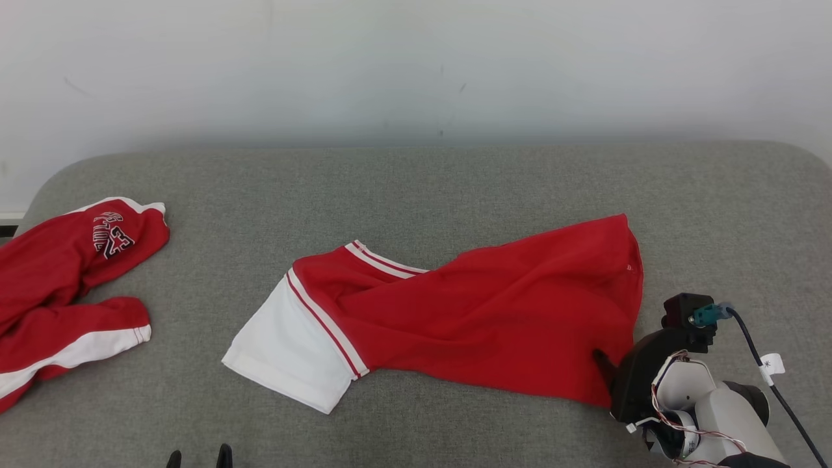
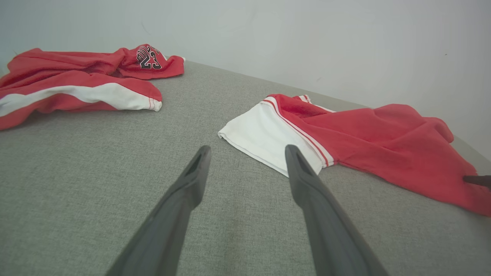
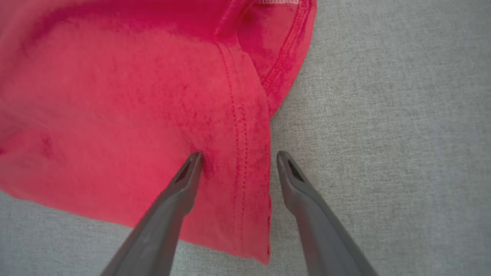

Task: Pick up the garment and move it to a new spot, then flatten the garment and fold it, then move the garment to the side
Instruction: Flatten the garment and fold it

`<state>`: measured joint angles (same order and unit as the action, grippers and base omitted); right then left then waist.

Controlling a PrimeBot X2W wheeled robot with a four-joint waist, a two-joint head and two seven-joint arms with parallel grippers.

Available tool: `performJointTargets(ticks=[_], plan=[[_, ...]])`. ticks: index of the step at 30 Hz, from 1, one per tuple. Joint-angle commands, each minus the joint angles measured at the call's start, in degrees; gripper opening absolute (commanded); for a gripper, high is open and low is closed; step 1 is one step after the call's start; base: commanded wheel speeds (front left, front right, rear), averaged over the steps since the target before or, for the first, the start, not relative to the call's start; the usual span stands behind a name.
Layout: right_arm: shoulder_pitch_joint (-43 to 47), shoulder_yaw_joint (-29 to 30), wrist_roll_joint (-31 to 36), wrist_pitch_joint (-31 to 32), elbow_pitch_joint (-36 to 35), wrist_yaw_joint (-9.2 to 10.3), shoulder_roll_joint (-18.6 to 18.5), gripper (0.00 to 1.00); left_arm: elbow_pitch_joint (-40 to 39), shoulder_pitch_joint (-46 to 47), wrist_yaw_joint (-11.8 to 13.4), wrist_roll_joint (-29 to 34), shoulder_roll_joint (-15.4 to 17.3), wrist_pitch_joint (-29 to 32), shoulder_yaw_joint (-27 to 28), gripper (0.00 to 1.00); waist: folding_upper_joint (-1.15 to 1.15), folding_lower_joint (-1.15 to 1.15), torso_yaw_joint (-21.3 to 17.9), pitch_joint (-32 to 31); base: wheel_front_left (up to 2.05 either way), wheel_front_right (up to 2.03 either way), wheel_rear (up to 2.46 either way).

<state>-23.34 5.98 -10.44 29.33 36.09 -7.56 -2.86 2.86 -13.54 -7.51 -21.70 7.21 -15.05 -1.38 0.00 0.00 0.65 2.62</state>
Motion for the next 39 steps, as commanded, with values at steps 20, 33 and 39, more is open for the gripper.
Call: performJointTargets(ticks=[20,33,39], plan=[[1.43,-7.18,-5.8,-3.81,-4.18,0.16,-0.05,0.43,0.75,0.61,0.06,-0.89,0.63,-0.19,0.35,1.0,0.0,0.0,-1.38,0.19,0.0,0.0,0.0],[0.59,-1.46,-0.79,-8.44,-8.06,0.16,-0.07,0.0,1.27,0.63,0.06,-0.86,0.78,-0.19,-0.32,1.0,0.0,0.0,0.03,-0.19,0.0,0.0,0.0],[4.6,-0.67,-3.38,-10.0,-16.5,0.16,-0.06,0.0,1.07,-0.52,0.06,-0.9,0.56,-0.19,0.51,1.0,0.0,0.0,-0.24,-0.76,0.0,0.0,0.0]])
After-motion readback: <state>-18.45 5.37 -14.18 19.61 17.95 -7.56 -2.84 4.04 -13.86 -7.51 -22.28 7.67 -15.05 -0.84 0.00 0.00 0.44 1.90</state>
